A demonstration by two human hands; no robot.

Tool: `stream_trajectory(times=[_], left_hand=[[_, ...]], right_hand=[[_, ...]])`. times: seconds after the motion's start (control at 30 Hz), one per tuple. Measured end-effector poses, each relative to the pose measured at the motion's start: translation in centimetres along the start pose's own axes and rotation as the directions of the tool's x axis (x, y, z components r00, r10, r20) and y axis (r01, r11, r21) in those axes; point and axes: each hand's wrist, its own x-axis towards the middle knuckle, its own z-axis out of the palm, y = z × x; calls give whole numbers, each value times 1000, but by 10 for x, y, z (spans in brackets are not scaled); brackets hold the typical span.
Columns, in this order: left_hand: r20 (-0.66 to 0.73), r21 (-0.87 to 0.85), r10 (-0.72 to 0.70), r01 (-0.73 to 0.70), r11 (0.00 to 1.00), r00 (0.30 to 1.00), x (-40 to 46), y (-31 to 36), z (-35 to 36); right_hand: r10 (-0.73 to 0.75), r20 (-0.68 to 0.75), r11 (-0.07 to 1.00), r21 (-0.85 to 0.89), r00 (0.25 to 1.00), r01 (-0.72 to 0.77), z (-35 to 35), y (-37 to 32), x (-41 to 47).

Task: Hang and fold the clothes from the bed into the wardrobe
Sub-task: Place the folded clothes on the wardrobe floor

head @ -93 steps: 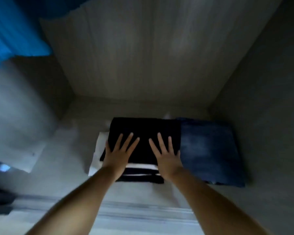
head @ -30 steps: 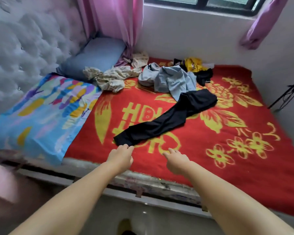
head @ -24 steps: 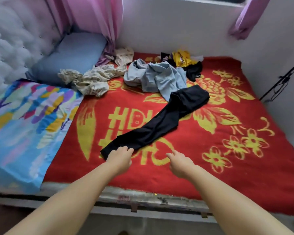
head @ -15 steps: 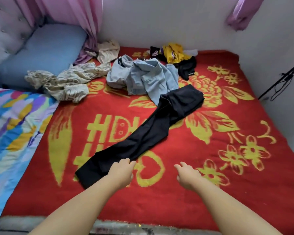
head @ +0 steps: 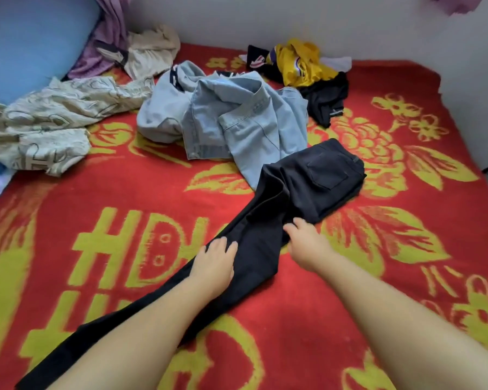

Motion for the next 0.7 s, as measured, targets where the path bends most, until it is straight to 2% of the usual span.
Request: stream_trajectory(times=[0.1,0.2,0.27,0.33,0.43,0.5,0.6,0.63,0.67,0.7], left_hand=[[22,-98,-92,94,991,995,44,-16,14],[25,-155,-96,98,983,995,66,-25,38],[11,-168,-81,82,982,997,70,-32,44],[68,-235,-48,63,970,997,68,-37,49],[77,-333,74,-44,942,994,51,-41,45],[55,-331,192,-164,929,980,30,-38,38],[174,-247,408,-362,899,896,-13,-40,27],[237,-209,447,-404,891,863,-25,-46,23],[287,-165,461,-431,887,840,-36,-57,17],[337,-120,451,-438,891,826,-46,-71,8]], right_hand=[[-25,-123,997,-76,992,15,-23,-13,65],[-38,-156,923,-385,987,-25,-33,-21,118],[4,-98,805,-590,995,-61,-31,-17,133],[94,-27,717,-691,995,-86,-18,-8,134],[96,80,752,-659,992,-19,-1,1,117],[62,223,774,-627,973,94,8,-1,93],[55,468,726,-625,882,286,20,-20,30],[68,574,732,-585,816,350,29,-29,9],[95,691,770,-507,717,386,38,-39,-13],[125,802,847,-392,583,358,49,-51,-35]])
